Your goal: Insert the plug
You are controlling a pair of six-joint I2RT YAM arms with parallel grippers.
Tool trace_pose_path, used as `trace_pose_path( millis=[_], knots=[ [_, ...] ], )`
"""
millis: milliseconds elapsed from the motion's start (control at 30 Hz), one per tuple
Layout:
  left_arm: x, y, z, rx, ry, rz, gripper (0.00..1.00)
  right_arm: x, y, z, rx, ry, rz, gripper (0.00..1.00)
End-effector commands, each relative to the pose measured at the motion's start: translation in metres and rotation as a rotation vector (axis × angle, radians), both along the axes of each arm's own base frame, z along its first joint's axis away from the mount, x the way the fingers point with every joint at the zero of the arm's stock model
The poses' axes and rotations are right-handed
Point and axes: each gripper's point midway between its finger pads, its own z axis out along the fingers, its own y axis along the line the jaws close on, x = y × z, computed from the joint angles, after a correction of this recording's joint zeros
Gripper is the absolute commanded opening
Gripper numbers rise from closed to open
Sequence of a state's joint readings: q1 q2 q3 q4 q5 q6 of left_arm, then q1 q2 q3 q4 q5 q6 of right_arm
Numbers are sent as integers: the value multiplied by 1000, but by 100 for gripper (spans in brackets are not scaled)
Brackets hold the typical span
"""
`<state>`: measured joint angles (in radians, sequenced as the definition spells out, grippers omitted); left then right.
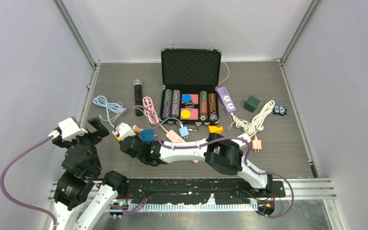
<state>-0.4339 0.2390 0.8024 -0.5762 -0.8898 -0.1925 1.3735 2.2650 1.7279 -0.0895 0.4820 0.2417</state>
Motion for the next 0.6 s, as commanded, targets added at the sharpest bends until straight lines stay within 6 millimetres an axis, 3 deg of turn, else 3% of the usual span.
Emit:
trace_pose_path(
  millis=[0,567],
  knots=[
    [2,1,16,-6,-45,9,100,-64,-99,-174,-539,270,97,5],
    [1,-1,20,-11,-63,-10,100,-73,-98,-174,-512,322,94,5]
  ],
)
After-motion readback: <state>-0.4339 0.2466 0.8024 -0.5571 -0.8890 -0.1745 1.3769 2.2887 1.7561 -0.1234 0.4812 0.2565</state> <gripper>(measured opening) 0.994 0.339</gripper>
